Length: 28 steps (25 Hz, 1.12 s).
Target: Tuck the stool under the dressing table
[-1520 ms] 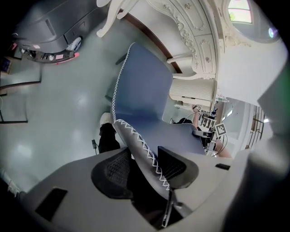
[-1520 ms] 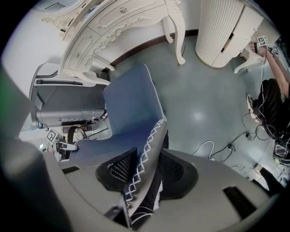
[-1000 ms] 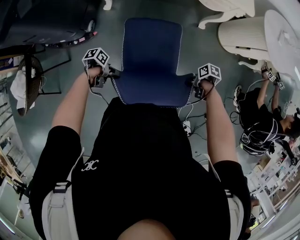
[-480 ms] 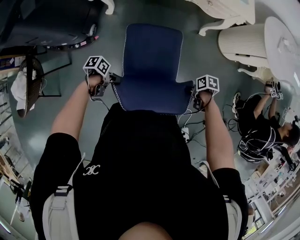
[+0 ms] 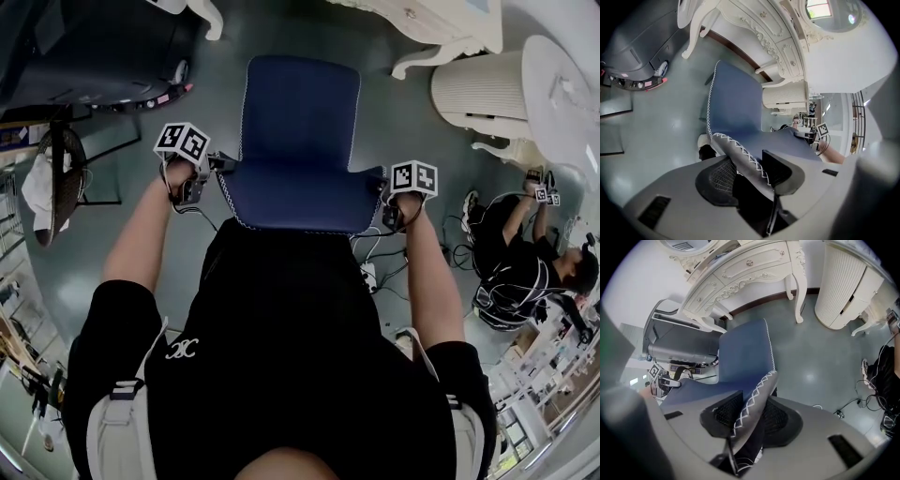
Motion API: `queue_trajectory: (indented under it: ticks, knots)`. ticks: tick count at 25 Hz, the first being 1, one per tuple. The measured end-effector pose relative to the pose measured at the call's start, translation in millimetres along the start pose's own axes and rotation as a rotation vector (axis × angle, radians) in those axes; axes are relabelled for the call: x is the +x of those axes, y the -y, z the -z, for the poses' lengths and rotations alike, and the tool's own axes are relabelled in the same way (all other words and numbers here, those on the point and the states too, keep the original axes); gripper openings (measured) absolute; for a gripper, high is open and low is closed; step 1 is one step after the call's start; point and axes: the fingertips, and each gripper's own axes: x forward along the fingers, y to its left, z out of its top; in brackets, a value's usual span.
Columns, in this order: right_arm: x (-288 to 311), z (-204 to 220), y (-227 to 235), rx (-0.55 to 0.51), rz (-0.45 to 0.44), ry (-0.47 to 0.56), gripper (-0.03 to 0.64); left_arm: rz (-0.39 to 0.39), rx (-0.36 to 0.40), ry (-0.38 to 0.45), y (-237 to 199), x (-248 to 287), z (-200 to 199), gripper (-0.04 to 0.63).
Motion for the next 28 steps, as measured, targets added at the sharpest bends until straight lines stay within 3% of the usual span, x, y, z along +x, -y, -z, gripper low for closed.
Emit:
queue_trajectory:
  ticks: [11, 28]
  knots:
    - [-28, -25, 10, 0.014, -0.006, 0.042, 0.121, -0.006, 0.04, 0.053, 34, -7, -34, 0.167]
    - [-72, -144, 24, -0.03, -0.041, 0.081, 0.124, -0.02, 0.047, 0.132, 95, -27, -137, 0.167]
